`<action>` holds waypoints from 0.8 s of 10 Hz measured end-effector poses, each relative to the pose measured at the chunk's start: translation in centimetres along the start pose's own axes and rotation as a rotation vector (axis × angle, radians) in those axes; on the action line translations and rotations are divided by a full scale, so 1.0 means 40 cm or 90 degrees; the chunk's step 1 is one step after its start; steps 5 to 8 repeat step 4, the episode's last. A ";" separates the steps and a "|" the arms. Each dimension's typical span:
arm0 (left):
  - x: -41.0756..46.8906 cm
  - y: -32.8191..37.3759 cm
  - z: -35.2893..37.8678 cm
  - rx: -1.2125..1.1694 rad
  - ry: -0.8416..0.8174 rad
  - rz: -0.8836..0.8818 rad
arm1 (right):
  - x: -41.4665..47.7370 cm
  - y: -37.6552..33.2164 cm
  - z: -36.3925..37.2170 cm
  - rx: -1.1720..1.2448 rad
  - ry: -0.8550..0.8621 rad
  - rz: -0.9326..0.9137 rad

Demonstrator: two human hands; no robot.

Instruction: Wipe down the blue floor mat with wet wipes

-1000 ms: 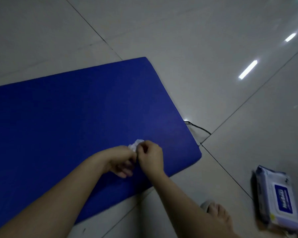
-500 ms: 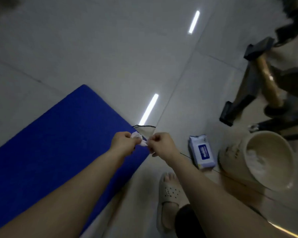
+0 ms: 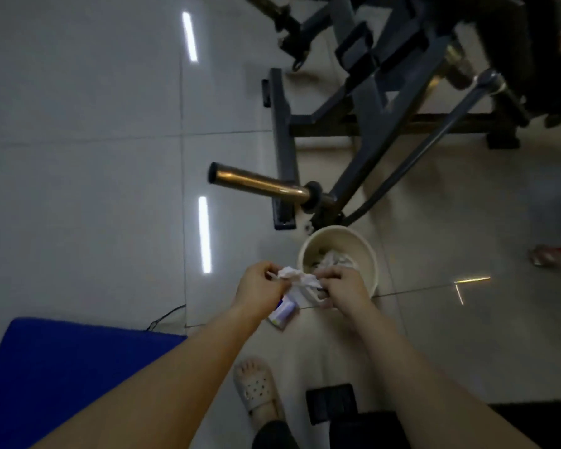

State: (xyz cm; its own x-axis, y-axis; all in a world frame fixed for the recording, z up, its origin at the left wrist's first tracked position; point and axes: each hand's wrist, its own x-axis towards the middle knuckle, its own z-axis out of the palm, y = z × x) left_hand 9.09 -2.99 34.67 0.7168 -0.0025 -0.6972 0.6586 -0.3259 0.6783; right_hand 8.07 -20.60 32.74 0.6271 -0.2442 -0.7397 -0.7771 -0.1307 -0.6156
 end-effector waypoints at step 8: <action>0.224 0.139 0.246 0.168 -0.142 -0.018 | 0.195 0.066 -0.305 0.179 0.293 0.095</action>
